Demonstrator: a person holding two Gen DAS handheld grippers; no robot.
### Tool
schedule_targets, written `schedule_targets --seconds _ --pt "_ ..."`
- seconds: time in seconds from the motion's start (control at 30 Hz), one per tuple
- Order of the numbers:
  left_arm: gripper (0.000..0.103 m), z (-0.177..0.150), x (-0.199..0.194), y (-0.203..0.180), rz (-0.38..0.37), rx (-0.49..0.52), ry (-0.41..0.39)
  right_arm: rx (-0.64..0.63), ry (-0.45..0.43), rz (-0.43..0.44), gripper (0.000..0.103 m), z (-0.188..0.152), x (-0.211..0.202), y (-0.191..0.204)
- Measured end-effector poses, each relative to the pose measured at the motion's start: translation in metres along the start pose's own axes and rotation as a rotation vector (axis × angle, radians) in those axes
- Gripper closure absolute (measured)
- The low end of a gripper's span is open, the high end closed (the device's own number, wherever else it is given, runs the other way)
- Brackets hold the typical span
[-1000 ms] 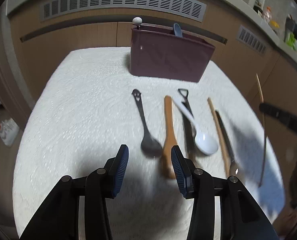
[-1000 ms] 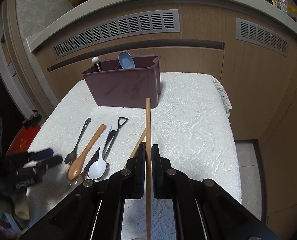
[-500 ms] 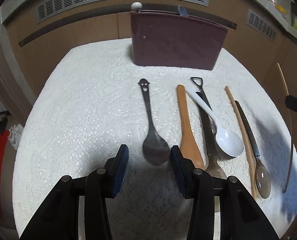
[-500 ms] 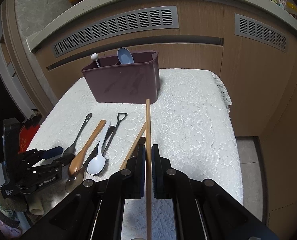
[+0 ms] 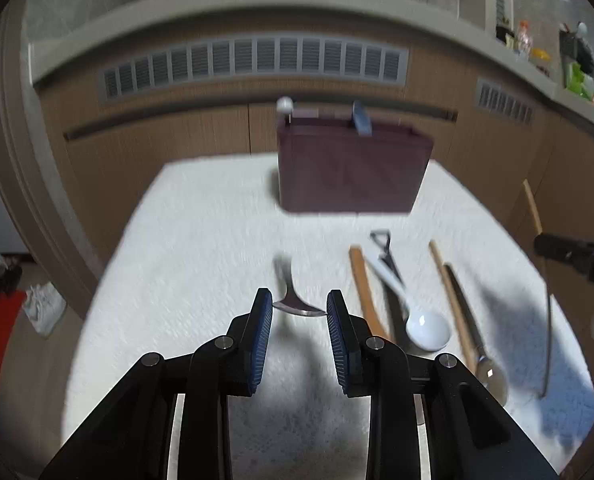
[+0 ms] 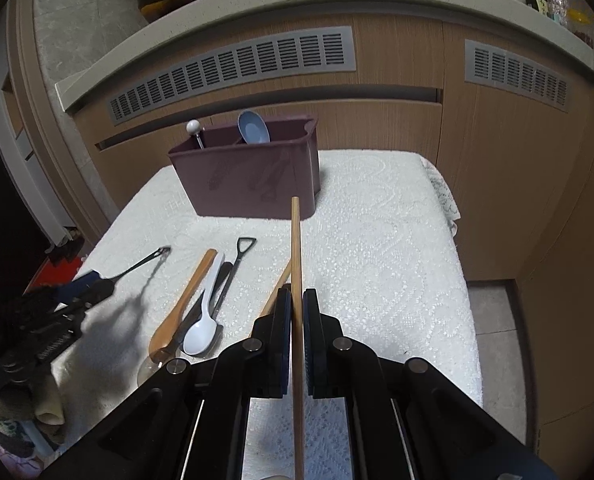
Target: Organize utensils
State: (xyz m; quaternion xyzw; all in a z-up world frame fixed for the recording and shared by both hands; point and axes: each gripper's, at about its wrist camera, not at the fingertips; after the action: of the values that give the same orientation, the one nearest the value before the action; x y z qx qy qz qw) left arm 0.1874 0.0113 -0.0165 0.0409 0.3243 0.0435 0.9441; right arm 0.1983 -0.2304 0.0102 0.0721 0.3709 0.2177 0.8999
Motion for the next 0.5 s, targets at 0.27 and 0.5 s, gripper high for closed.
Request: schedule_targets --seconds 0.27,0.5 --pt "0.092 0.025 -0.029 0.007 -0.008 0.007 -0.086 -0.034 -0.040 0.007 0.097 0.011 -0.013 0.014" --pt "0.094 0.030 -0.027 0.013 -0.008 -0.011 -0.078 -0.051 -0.065 0.003 0.097 0.019 -0.020 0.018"
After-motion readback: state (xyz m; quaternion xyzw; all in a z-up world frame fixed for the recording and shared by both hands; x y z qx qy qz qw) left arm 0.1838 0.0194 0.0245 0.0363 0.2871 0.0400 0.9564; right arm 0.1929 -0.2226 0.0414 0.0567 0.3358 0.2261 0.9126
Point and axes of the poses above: each gripper's, at about its wrist camera, not at the fingertips, and x roughly the way its jaws point, y to its left, z to its top, and after that the axes turned 13 degrees about z, right-handed
